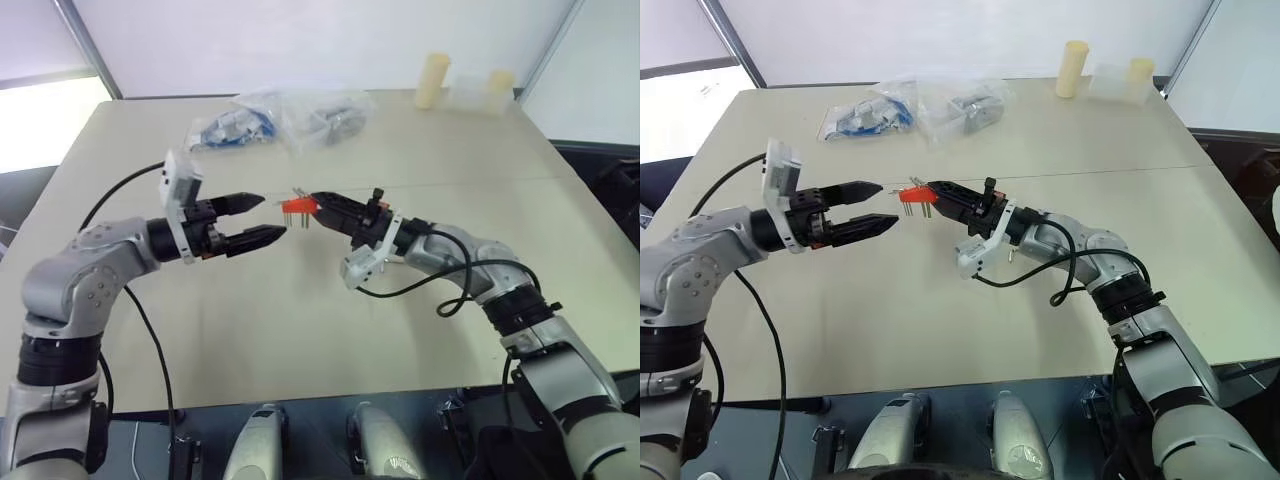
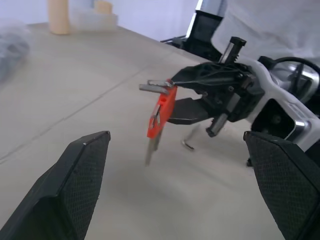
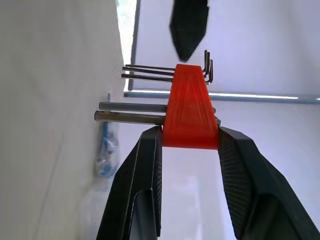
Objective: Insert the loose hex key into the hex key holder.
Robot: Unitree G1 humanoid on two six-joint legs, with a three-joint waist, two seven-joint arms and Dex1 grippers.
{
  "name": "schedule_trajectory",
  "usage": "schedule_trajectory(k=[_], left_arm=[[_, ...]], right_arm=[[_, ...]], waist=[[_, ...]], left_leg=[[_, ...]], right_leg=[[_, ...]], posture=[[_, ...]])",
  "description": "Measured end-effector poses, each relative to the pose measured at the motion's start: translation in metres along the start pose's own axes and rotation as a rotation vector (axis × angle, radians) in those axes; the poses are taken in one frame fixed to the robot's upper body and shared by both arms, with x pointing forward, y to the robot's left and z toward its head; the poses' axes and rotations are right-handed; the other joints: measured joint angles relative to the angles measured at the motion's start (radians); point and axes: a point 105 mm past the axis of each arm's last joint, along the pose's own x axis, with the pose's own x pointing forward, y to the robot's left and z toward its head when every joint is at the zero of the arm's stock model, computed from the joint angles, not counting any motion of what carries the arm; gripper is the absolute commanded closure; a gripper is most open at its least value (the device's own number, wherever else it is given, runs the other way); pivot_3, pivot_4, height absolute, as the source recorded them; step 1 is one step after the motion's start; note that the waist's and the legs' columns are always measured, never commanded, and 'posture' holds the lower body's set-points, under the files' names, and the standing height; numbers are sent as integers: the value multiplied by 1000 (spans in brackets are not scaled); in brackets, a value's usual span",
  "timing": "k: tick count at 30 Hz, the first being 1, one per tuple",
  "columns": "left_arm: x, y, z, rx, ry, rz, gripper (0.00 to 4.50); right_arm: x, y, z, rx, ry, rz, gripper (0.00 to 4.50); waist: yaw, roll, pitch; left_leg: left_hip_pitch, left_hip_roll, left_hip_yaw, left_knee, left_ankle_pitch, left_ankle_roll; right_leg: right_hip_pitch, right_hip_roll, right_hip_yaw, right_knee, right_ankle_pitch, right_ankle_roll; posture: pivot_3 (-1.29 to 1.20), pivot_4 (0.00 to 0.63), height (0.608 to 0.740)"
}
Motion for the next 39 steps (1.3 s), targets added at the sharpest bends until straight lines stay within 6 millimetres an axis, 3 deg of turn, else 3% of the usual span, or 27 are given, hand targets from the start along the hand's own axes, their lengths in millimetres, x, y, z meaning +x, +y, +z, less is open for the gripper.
schedule_trajectory(k=[18,20,25,28,32,33,36,39], left_arm=[[11,-5,0,3,2,-70,0],[13,-5,0,-4,-5,-73,526],[16,-1,4,6,-29,-66,526],[17,0,7,16,-34,-64,1416],[19,3,6,12,-41,-52,3375],[18,4,6,13,-39,-44,3375],[17,6,6,17,-40,-35,4356],[19,4,5,14,-42,-50,4356]], right_arm=[[-2,2,2,6,-19,22,3472],[-3,2,1,6,-17,30,3472],[-5,2,8,12,-36,37,3472],[-5,3,11,16,-44,44,3472],[-6,3,16,24,-58,46,3472],[-6,3,18,23,-62,48,3472],[-7,4,18,26,-61,57,3472],[-7,5,17,27,-53,66,3472]], waist=[[0,0,0],[0,0,0],[1,0,0],[1,0,0],[0,0,0],[0,0,0],[0,0,0],[1,0,0]], left_leg=[[0,0,0,0,0,0],[0,0,0,0,0,0],[0,0,0,0,0,0],[0,0,0,0,0,0],[0,0,0,0,0,0],[0,0,0,0,0,0],[0,0,0,0,0,0],[0,0,0,0,0,0]], right_leg=[[0,0,0,0,0,0],[0,0,0,0,0,0],[0,0,0,0,0,0],[0,0,0,0,0,0],[0,0,0,0,0,0],[0,0,0,0,0,0],[0,0,0,0,0,0],[0,0,0,0,0,0]], posture=[[0,150,740],[0,150,740],[0,150,740],[0,150,740],[0,150,740],[0,150,740],[0,150,740],[0,150,740]])
